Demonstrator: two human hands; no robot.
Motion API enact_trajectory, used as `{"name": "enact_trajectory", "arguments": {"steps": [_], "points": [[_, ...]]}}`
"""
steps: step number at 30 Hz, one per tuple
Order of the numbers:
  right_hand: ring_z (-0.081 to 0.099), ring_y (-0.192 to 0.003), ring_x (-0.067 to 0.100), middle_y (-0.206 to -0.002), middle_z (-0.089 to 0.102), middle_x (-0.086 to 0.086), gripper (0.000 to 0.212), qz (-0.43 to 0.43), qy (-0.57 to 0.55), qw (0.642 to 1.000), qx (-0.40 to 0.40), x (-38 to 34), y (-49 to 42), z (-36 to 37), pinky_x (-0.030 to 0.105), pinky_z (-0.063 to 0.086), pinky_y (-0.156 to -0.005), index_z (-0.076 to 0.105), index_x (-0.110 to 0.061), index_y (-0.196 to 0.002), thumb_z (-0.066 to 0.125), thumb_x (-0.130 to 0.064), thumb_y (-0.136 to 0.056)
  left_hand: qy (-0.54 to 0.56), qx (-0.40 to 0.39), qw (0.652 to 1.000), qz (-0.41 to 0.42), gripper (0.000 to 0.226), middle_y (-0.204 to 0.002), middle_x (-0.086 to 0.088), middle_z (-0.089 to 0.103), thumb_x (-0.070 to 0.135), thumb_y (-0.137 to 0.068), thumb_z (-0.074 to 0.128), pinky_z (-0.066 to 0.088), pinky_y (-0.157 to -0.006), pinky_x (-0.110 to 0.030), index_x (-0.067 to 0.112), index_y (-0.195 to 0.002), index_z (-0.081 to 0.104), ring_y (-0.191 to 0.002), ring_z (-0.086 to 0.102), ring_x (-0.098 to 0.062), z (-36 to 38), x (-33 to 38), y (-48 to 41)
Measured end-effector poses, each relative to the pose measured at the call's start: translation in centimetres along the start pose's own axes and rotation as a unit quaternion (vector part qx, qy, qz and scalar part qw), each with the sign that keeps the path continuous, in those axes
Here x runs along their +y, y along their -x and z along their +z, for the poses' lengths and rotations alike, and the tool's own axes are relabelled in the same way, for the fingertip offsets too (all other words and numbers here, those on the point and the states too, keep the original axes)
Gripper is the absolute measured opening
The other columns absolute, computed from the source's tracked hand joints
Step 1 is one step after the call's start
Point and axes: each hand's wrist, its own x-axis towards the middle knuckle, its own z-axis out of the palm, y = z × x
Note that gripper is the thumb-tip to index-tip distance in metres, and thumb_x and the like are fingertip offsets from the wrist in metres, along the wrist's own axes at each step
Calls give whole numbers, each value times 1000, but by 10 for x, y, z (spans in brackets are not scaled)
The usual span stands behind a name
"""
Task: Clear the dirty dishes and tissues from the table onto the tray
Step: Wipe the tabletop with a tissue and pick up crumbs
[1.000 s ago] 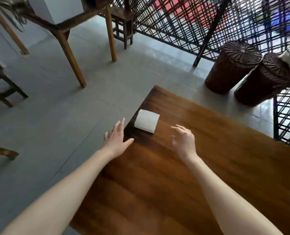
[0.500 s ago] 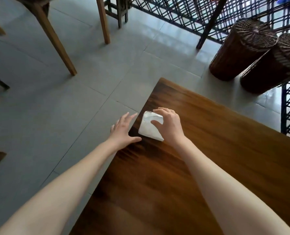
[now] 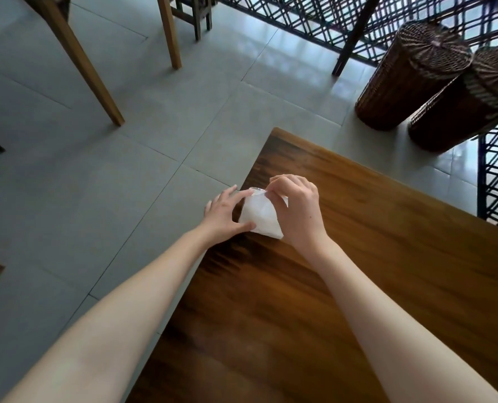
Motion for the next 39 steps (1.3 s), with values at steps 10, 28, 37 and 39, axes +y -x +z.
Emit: {"name": "enact_trajectory", "arguments": {"steps": [10,28,37,39], "points": [[57,-67,9,-81,60,-7,8,62,-25,984,167,8,49,-92,18,47,-59,62,-10,-97,57,-15,-93,-44,-8,997,-58,76,-155,-11,18,33,-83,68,16,-113,-48,34,-146,25,-141,18,-32,-4,37,17],[63,-70,22,-84,70,2,9,241,153,958,15,113,209,-106,28,45,-66,62,-12,-91,59,-21,-93,-114,20,993,-20,72,-158,-10,7,34,-90,61,12,-116,-46,28,-149,19,-147,5,-31,37,99,145],[48,-128,27,-135,55,8,20,165,91,972,-142,119,241,-55,38,41,-105,72,-7,-100,57,-18,-94,-124,-2,989,-78,67,-160,-6,5,39,-93,54,13,-117,-44,28,-150,19,-147,4,-27,66,86,195],[43,-133,27,-139,51,10,20,140,92,976,-140,118,245,-49,38,37,-109,71,-5,-102,54,-13,-96,-123,-3,988,-89,66,-160,-6,5,38,-94,53,13,-117,-44,28,-150,19,-147,4,-27,72,81,202]]}}
